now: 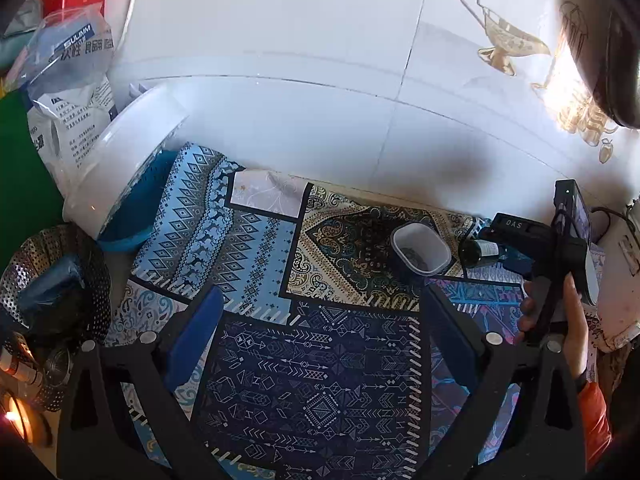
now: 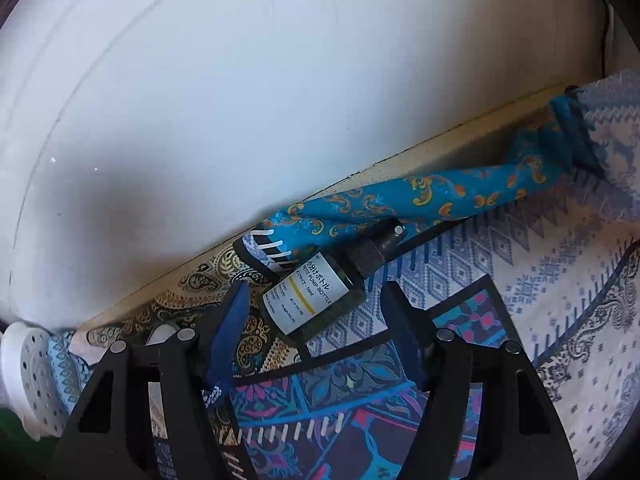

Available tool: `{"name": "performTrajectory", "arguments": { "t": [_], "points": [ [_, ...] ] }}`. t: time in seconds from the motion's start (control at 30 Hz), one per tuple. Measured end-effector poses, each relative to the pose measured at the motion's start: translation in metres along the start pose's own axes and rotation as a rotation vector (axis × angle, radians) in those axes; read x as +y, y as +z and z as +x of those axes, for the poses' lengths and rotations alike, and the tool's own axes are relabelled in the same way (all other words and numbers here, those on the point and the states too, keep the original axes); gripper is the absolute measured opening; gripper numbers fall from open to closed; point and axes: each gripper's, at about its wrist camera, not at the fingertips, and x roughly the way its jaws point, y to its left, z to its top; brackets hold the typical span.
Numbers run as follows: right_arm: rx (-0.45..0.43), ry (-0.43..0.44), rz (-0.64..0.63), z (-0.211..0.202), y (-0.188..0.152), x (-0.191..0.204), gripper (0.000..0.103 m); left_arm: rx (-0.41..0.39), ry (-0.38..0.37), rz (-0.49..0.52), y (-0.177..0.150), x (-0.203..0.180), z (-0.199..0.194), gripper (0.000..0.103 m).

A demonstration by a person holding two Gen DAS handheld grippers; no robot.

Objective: Collect trash
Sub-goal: 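Reach the left tool to the clear plastic tub while the right tool reaches the green spray bottle, then grasp the clear plastic tub with the left tool while the right tool grasps the green spray bottle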

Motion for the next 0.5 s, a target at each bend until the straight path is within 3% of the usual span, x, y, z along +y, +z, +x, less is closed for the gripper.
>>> {"name": "performTrajectory", "arguments": {
  "t": [0.2,0.5],
  "points": [
    [0.043,0.007,0.106,0.014,-0.003,-0.017,0.059,0.021,0.003,0.009,0.0,0.001,0.02,0.096],
    [0.058,0.018,-0.052,-0.006,-0.022,-0.03,0.051,0.12,-0.068,0.022,0.015,-0.029,0.077,0.081]
  ]
}}
